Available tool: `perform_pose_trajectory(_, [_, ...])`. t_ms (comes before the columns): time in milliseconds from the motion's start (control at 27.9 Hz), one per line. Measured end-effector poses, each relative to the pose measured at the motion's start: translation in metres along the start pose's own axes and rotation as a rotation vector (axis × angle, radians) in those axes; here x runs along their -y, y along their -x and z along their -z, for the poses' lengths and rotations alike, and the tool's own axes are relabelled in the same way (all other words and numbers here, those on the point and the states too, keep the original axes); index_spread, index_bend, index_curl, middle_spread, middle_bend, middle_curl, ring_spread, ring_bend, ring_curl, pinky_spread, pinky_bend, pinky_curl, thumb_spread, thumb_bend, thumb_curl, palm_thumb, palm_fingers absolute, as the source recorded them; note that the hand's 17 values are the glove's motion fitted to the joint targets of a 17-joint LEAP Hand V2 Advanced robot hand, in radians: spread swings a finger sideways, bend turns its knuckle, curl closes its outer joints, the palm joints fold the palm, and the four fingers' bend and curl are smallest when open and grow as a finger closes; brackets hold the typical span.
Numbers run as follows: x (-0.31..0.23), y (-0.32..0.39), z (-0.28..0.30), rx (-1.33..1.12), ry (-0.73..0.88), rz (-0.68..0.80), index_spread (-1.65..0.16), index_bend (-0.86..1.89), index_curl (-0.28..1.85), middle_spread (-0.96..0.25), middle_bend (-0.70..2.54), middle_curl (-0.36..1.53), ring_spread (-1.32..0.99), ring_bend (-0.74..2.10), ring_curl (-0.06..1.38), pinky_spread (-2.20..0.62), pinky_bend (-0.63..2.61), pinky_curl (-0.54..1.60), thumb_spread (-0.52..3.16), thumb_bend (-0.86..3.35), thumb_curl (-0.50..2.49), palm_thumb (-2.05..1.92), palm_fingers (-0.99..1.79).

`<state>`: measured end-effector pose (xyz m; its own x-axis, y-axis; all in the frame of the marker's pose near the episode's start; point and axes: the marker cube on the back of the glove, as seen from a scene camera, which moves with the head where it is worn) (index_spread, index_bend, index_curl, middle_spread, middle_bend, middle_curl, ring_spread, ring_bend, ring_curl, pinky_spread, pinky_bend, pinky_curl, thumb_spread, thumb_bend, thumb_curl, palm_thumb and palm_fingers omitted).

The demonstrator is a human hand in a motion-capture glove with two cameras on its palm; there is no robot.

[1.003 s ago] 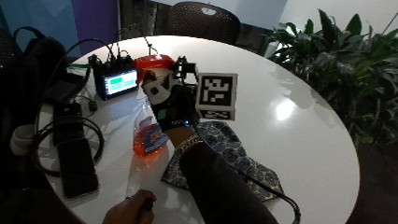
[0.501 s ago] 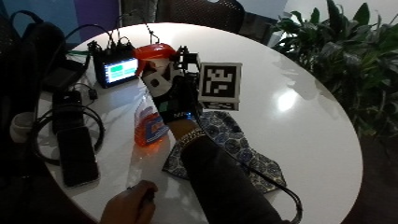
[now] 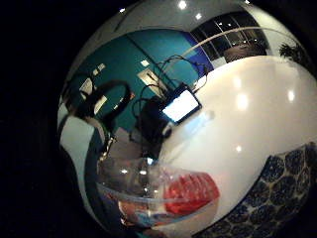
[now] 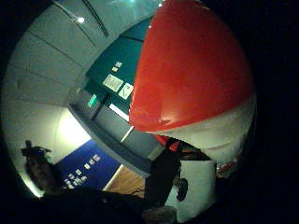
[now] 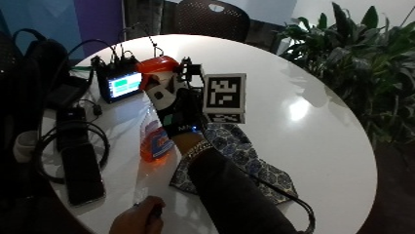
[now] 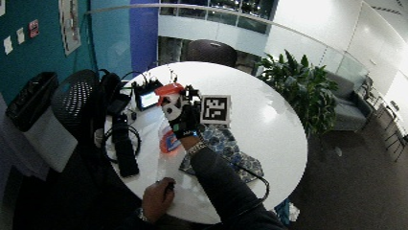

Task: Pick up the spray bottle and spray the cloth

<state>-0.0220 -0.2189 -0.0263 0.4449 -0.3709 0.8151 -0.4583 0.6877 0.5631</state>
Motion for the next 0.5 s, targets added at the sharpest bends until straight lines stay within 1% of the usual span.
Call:
perform_pose_trajectory(72, [-0.007,-0.003,-0.002,-0.006,0.026,-0.041,-0.28,0.21,0.57,-0.19,0.63,0.53,-0.16,0.73,0.45,-0.27,0.55,0.43,0.76,-0.02,0.67,0.87,1.33])
perform_pose_trajectory(251, [-0.018,-0.007,-0.009,-0.038,0.159,-0.093,-0.29,0.18,0.55,-0.19,0.62,0.52,-0.14,0.67,0.43,-0.14,0.34,0.38,0.75,-0.03,0.67,0.87,1.07])
perform_pose_trajectory(322, [-0.020,-0.007,-0.011,-0.060,0.217,-0.098,-0.29,0.14,0.53,-0.19,0.54,0.49,-0.14,0.63,0.42,-0.07,0.32,0.38,0.79,-0.03,0.65,0.87,0.93])
perform_pose_trajectory(466, [-0.024,-0.010,-0.006,-0.161,0.298,-0.082,-0.30,0.10,0.49,-0.17,0.48,0.47,-0.13,0.56,0.41,0.02,0.30,0.37,0.87,-0.03,0.63,0.86,0.81])
perform_pose_trajectory(501, [-0.026,-0.011,-0.002,-0.195,0.314,-0.077,-0.30,0.08,0.48,-0.16,0.46,0.46,-0.13,0.54,0.40,0.05,0.31,0.37,0.88,-0.03,0.62,0.85,0.74])
